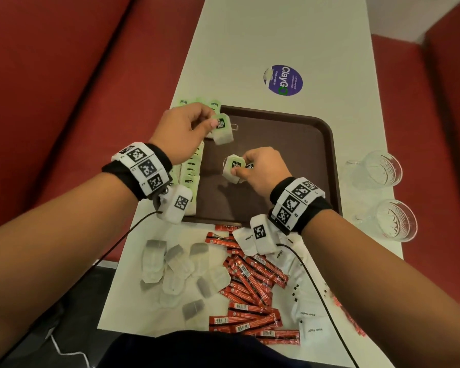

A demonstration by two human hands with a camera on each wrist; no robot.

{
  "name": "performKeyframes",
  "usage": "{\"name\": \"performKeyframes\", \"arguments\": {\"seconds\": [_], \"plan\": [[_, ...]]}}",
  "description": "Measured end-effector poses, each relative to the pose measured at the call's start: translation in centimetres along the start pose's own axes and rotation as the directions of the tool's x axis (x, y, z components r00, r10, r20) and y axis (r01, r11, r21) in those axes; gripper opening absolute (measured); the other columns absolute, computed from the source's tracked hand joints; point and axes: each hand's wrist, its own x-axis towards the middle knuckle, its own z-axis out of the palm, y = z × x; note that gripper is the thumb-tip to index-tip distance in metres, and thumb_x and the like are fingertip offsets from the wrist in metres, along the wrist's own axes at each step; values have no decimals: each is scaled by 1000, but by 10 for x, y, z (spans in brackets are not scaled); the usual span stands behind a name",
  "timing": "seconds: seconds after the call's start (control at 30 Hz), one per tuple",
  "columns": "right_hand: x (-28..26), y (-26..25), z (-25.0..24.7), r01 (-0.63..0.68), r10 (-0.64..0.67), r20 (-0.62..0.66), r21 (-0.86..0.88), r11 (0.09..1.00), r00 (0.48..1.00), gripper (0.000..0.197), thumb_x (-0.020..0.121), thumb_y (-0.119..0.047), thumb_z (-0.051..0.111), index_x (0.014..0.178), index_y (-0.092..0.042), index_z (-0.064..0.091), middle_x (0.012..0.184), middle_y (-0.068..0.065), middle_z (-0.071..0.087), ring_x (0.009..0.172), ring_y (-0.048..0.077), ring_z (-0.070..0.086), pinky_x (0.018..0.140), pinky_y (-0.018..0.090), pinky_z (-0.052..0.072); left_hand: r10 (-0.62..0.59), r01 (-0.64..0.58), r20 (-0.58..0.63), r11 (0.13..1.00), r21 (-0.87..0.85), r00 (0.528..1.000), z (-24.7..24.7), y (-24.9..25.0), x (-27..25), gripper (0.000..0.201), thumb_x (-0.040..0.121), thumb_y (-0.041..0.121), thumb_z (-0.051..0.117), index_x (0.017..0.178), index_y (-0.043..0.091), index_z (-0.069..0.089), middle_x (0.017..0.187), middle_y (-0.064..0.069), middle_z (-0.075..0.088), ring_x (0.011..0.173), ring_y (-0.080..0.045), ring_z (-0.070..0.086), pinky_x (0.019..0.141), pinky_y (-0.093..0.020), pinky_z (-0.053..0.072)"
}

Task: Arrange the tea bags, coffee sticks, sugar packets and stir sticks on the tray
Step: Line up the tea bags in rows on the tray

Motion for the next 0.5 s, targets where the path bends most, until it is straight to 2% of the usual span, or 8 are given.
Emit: {"name": "performKeyframes", "arguments": {"seconds": [0.1,0.2,0.33,0.43,0.5], "plan": [[-2,4,2,-18,18,27,-4,1000,999,21,90,-31,71,99,-12,74,93,5,71,86,19,65,76,30,52,-107,91,64,971,220,992,-2,-15,26,14,96,29,62,104,19,69,92,5,68,84,-12,61,81,-28,50],[-3,5,2,-17,17,35,-19,1000,999,22,92,-32,69,101,-13,74,95,5,71,89,19,65,78,30,51,-218,139,159,906,400,963,3,-27,47,18,96,29,63,109,18,70,107,0,71,97,-17,63,82,-26,46],[-6,4,1,-4,6,46,-25,1000,999,19,93,-32,68,101,-15,73,93,3,68,88,17,62,73,26,44,-290,197,115,842,502,950,12,-28,65,24,95,27,64,115,16,71,118,-3,69,110,-24,63,95,-32,49],[-8,3,0,2,-1,44,-27,1000,999,19,94,-33,67,102,-16,72,94,1,67,88,16,61,73,25,42,-322,219,94,803,555,942,14,-26,74,23,94,28,65,111,16,74,118,-3,70,110,-24,63,95,-34,51],[-9,4,0,13,-11,43,-32,999,999,19,94,-33,67,103,-17,72,95,0,67,89,15,60,73,25,41,-341,241,68,779,579,937,14,-24,77,23,91,29,66,111,18,72,117,-3,69,107,-26,63,88,-34,51]]}}
